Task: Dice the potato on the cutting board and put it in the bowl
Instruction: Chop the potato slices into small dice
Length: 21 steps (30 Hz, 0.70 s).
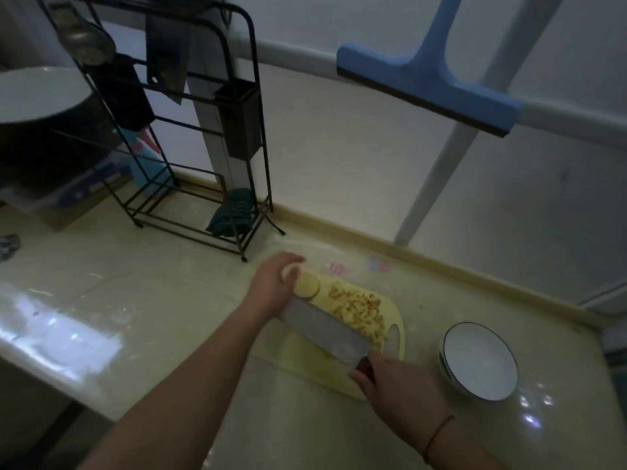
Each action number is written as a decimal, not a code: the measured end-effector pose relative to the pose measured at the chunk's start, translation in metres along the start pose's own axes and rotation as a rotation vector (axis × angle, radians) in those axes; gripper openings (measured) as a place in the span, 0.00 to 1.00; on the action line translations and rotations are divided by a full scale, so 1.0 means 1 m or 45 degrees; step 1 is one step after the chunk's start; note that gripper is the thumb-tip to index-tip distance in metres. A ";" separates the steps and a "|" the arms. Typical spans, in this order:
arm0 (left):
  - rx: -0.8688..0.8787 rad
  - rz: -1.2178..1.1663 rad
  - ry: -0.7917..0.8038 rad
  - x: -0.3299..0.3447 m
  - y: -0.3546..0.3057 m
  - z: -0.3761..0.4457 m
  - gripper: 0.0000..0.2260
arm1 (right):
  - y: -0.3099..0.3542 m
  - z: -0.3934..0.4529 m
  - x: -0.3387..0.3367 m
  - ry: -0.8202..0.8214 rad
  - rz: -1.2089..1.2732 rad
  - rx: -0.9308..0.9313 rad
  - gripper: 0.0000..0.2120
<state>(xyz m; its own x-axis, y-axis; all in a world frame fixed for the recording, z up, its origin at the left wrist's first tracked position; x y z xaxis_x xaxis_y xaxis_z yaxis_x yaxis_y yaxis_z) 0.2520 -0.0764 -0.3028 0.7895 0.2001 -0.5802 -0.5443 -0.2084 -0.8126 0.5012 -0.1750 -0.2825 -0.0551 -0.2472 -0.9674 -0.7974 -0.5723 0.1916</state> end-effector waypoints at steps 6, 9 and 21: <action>0.161 0.747 0.271 -0.002 -0.006 0.038 0.19 | -0.003 -0.008 -0.016 -0.263 1.156 0.571 0.26; 0.406 1.221 0.609 0.027 -0.007 0.039 0.30 | -0.003 -0.016 -0.019 -0.135 1.881 0.901 0.26; 0.257 0.812 0.539 0.025 0.004 0.029 0.28 | -0.001 -0.020 -0.005 -0.106 2.017 0.942 0.25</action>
<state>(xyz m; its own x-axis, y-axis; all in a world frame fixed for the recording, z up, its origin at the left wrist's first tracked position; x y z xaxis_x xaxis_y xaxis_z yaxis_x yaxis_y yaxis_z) 0.2613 -0.0449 -0.3219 0.3265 -0.2892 -0.8999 -0.9371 0.0252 -0.3481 0.5142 -0.1887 -0.2746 -0.9920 -0.1145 0.0530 -0.0285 0.6121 0.7902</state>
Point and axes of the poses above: each hand's wrist, its own z-axis towards the middle knuckle, its own x-axis out of the palm, y = z × x, the point moved 3 cm from there along z, towards the middle knuckle, and after that the axes turned 14 degrees about -x, right-handed, at the moved point
